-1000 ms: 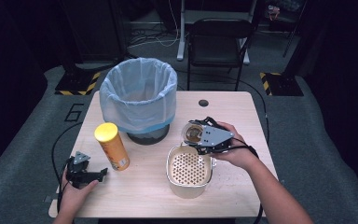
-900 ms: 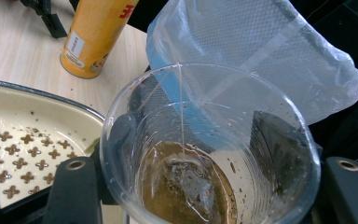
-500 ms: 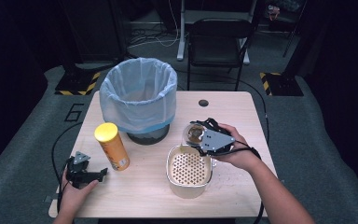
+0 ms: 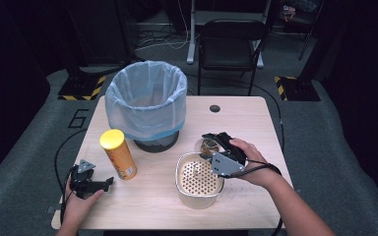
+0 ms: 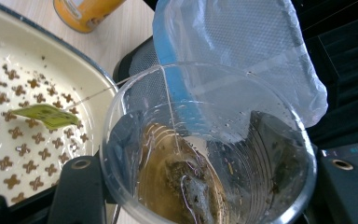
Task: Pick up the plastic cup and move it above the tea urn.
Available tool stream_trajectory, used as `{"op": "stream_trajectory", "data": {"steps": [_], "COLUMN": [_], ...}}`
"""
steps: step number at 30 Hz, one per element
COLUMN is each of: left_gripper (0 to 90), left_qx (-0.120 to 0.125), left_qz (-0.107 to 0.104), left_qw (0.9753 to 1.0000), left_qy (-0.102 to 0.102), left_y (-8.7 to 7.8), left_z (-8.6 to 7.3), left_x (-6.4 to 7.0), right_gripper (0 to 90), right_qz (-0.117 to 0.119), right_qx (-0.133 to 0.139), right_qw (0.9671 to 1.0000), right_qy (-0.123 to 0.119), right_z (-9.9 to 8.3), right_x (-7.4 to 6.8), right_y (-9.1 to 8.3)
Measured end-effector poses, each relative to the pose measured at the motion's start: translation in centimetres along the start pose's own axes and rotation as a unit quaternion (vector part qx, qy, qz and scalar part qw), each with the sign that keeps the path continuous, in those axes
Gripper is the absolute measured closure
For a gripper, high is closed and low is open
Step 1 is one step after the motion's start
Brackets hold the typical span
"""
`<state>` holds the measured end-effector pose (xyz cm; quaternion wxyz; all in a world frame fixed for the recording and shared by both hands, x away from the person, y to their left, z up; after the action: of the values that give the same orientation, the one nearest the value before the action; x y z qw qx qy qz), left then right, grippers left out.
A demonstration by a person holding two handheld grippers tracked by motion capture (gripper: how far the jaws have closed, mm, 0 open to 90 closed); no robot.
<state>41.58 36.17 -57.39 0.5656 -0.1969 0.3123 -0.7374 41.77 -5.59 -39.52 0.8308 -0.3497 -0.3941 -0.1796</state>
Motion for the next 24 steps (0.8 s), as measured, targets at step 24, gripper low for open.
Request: {"op": "stream_trajectory", "data": {"steps": [24], "left_gripper": [1.1], "left_qx": [0.000], "left_qz": [0.000], "left_qw": [1.0000], "left_qy": [0.000], "left_y": [0.0], "left_z": [0.0], "left_x": [0.0], "right_gripper": [40.5], "right_qz": [-0.068], "right_qx": [-0.215], "right_qw": [0.8851], "right_qy": [-0.407], "right_z": [1.2], "right_x": [-3.1], "right_y": [1.0]}}
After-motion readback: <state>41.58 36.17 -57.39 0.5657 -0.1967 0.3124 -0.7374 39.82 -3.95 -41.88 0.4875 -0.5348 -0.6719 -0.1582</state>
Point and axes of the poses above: each handheld gripper's, and its own axes: y roughly forward along the jaws, z roughly out of its top, x roughly to its right, the point moved 6 cm from there along y, roughly forward along the jaws, and after that the axes turned 6 degrees about z, right-handed, at the moved point
